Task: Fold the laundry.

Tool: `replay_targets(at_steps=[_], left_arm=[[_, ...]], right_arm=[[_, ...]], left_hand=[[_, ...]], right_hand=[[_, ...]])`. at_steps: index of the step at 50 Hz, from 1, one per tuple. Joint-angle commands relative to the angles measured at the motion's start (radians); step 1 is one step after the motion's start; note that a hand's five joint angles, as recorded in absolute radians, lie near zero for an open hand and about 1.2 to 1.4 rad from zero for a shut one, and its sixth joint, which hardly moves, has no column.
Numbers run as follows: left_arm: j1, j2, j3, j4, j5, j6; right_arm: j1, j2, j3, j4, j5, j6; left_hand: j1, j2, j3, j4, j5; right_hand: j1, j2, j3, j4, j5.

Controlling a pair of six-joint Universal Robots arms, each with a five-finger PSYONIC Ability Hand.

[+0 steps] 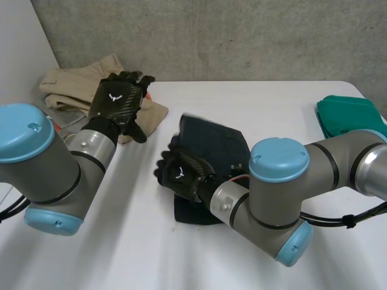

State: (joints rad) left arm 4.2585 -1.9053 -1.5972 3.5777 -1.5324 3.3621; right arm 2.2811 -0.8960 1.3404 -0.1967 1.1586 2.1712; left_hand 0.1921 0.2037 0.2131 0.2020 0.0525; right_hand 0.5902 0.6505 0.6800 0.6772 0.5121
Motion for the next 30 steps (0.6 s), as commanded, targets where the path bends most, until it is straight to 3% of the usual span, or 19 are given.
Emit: replay_targets(at_steps=[1, 2, 6, 10, 16, 20, 24, 30], left_arm=[[-0.008, 0.005, 0.077, -0.008, -0.005, 0.002], [-0.012, 0.002, 0.089, -0.01, -0.005, 0.002], [-0.081, -0.03, 0.163, -0.014, -0.006, 0.002], [-0.163, -0.102, 0.259, -0.04, -0.011, 0.002], [-0.245, -0.265, 0.452, -0.198, -0.048, 0.002], [-0.264, -0.371, 0.566, -0.319, -0.119, 0.002], [-0.279, -0.44, 0.609, -0.39, -0.196, 0.003], [-0.285, -0.503, 0.599, -0.457, -0.221, 0.005]], right_arm=[[-0.095, -0.139, 0.019, 0.01, 0.015, 0.402], [-0.121, -0.193, 0.046, 0.008, 0.016, 0.546], [-0.211, -0.271, 0.071, 0.016, 0.018, 0.85], [-0.32, -0.302, 0.065, 0.061, 0.018, 0.981], [-0.382, -0.264, -0.046, 0.219, 0.018, 0.978], [-0.381, -0.137, -0.159, 0.333, 0.016, 0.949], [-0.377, -0.044, -0.251, 0.422, 0.018, 0.895], [-0.368, 0.061, -0.3, 0.476, 0.027, 0.835]], left_hand=[[-0.018, -0.029, -0.039, -0.027, -0.052], [-0.018, -0.029, -0.039, -0.027, -0.052], [-0.018, -0.029, -0.039, -0.027, -0.052], [-0.018, -0.029, -0.039, -0.027, -0.052], [-0.014, -0.025, -0.035, -0.024, -0.049], [-0.011, -0.023, -0.032, -0.021, -0.046], [-0.011, -0.023, -0.032, -0.021, -0.046], [-0.011, -0.023, -0.032, -0.021, -0.046]], right_hand=[[-0.416, -0.476, -0.505, -0.503, -0.512], [-0.416, -0.476, -0.505, -0.503, -0.512], [-0.416, -0.476, -0.505, -0.503, -0.512], [-0.416, -0.476, -0.505, -0.503, -0.512], [-0.416, -0.476, -0.505, -0.503, -0.512], [-0.416, -0.476, -0.505, -0.503, -0.512], [-0.416, -0.476, -0.505, -0.503, -0.512], [-0.416, -0.476, -0.505, -0.503, -0.512]])
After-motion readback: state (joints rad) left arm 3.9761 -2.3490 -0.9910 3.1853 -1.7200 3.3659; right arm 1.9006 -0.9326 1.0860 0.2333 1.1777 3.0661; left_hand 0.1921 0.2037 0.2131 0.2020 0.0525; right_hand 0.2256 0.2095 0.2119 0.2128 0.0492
